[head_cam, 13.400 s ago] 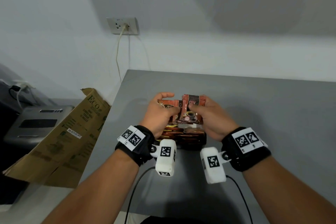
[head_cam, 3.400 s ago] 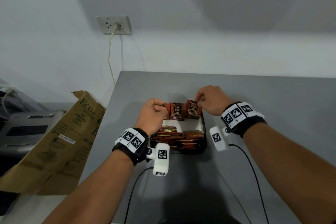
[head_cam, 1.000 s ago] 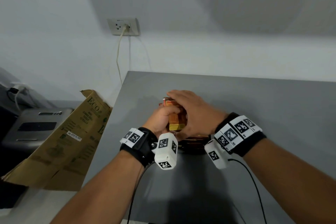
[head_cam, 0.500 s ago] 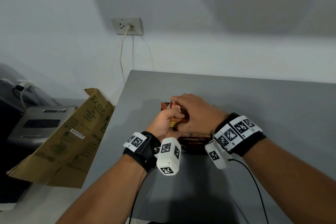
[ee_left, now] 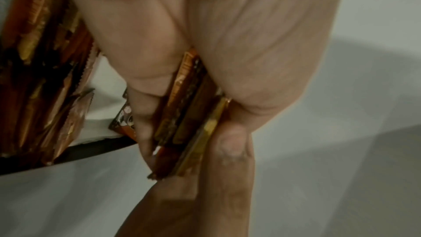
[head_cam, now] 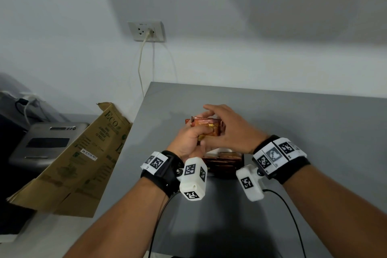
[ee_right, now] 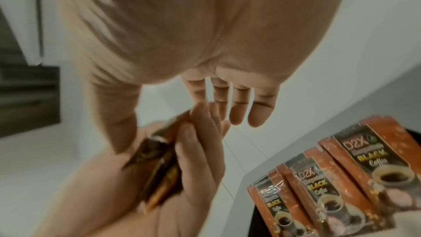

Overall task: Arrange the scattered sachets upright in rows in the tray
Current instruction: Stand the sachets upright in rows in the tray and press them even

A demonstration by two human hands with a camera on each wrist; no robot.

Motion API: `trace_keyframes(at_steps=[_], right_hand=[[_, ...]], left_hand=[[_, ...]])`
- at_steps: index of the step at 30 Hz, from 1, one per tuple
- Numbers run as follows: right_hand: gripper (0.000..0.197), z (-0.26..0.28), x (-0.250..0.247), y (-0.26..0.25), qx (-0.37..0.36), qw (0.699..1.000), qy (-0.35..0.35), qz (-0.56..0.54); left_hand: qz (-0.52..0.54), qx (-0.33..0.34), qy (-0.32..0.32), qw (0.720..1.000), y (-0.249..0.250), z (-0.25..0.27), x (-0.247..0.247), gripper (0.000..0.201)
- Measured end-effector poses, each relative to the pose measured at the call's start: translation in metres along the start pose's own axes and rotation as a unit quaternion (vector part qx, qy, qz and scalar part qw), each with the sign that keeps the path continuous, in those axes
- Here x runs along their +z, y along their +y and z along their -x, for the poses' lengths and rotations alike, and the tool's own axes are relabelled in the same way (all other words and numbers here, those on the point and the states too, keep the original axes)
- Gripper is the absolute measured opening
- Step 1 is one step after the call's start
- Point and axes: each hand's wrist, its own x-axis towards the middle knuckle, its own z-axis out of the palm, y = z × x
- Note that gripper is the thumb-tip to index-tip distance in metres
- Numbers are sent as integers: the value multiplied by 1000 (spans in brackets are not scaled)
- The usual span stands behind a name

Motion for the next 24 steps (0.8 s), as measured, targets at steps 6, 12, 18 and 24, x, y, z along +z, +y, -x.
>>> trace_keyframes(at_steps=[6, 12, 18, 24], right_hand=[[46, 6, -2, 6, 51, 984, 51, -161], [36, 6, 4, 13, 67, 985, 78, -136], [18, 5, 4, 15, 93, 978, 115, -149], [18, 6, 2, 10, 98, 959, 139, -225]], left_hand=[[-44, 35, 16, 998, 0, -4, -2, 55], [-55, 35, 39, 997, -2, -3, -4, 47], [-6, 4, 42, 999, 1, -4, -6, 32], [18, 28, 14, 999, -1, -5, -6, 48]])
